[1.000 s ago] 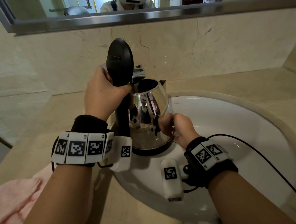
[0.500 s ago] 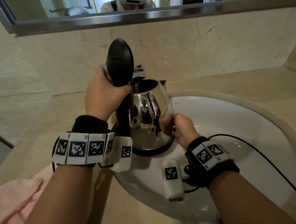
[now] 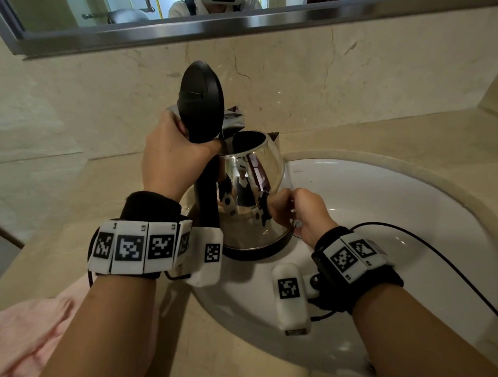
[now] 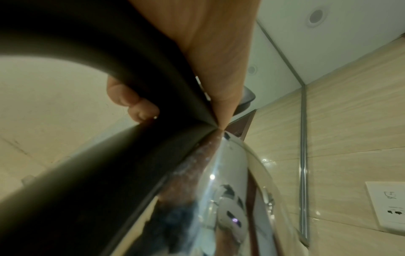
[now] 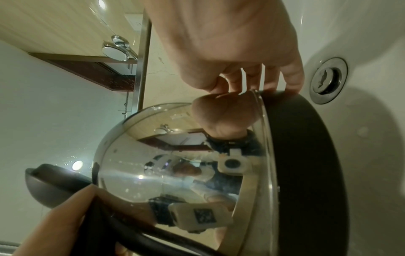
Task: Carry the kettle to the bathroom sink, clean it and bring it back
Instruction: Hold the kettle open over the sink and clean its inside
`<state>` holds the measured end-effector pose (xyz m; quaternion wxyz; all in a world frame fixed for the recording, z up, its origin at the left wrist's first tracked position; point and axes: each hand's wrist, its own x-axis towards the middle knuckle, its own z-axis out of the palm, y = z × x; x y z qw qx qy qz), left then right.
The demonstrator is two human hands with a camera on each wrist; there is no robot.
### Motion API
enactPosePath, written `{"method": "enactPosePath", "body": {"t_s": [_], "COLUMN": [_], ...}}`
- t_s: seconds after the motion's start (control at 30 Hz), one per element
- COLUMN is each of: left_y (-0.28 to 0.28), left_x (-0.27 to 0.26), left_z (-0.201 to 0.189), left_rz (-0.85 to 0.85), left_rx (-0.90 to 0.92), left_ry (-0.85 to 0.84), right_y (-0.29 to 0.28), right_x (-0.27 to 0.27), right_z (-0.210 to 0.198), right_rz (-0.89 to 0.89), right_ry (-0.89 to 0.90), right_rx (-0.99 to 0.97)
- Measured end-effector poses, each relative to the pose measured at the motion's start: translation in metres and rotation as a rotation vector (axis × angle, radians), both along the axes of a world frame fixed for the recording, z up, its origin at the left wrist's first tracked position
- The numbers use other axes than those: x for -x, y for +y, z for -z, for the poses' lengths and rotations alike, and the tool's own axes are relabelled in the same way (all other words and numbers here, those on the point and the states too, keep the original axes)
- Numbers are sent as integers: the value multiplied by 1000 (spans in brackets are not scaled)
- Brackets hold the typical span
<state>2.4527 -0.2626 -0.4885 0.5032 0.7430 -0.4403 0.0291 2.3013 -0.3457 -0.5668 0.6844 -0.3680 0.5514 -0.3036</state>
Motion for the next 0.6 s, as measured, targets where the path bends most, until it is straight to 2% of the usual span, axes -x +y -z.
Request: {"method": "enactPosePath", "body": {"t_s": [0.6], "left_y": [0], "left_x": [0], "left_z": [0], "left_rz": [-5], "left_rx": [-14], "left_ry": [7], "right_y": [1], "right_x": [1], "right_z": [-1], "right_rz": [4], "right_ry": [14], "right_rx": [-4]}}
